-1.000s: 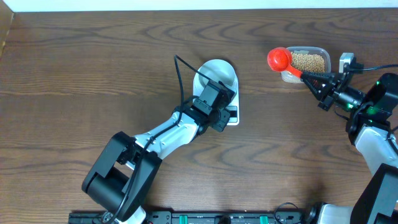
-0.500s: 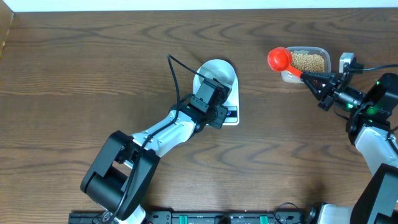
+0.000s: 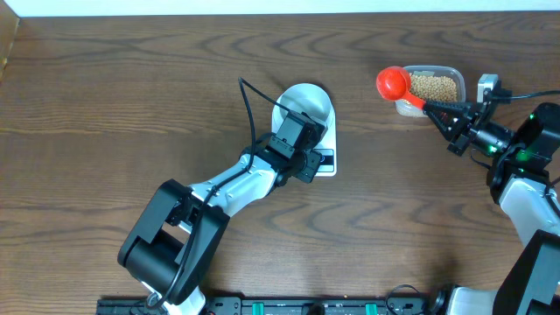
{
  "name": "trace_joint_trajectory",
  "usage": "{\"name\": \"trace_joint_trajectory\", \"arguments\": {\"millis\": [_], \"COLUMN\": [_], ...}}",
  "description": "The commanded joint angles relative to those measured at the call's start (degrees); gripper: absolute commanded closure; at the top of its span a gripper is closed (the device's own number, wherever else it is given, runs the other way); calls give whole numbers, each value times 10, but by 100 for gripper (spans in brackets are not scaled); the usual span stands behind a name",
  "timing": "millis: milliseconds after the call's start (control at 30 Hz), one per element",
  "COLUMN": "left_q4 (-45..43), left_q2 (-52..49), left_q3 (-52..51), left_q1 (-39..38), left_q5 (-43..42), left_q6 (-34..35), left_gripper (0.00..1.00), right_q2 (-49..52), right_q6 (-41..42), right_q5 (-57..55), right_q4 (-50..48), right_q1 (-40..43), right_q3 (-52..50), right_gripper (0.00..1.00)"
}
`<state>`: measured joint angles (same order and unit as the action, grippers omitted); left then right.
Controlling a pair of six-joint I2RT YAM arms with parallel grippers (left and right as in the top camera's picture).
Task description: Scoop item into bowl and weigh 50g on scale
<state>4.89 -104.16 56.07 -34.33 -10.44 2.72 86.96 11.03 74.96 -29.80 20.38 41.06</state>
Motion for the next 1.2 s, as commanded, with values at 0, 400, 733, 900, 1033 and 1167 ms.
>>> {"name": "trace_joint_trajectory", "arguments": {"millis": [0, 400, 733, 900, 1033, 1167], "left_q4": [0, -3, -1, 7, 22, 24], "left_q2": [-7, -23, -24, -19, -3, 18], "left_q3": [13, 13, 13, 13, 13, 13], "left_q1": [0, 0, 0, 0, 0, 0], "left_q5": [-5, -10, -10, -10, -10, -10], "left_q6": [-10, -10, -9, -9, -10, -10], "left_gripper": [93, 93, 93, 93, 93, 93], "right_q2": [4, 4, 4, 4, 4, 4], "right_q6": [-10, -10, -8, -8, -8, -8], "right_q5": [-1, -9, -9, -9, -9, -9], "right_q4": [-2, -1, -1, -1, -1, -2], "right_q1": [-2, -2, -2, -2, -2, -2], "right_q3": [-5, -5, -5, -5, -5, -5], "right_gripper": [99, 99, 99, 99, 99, 99]}}
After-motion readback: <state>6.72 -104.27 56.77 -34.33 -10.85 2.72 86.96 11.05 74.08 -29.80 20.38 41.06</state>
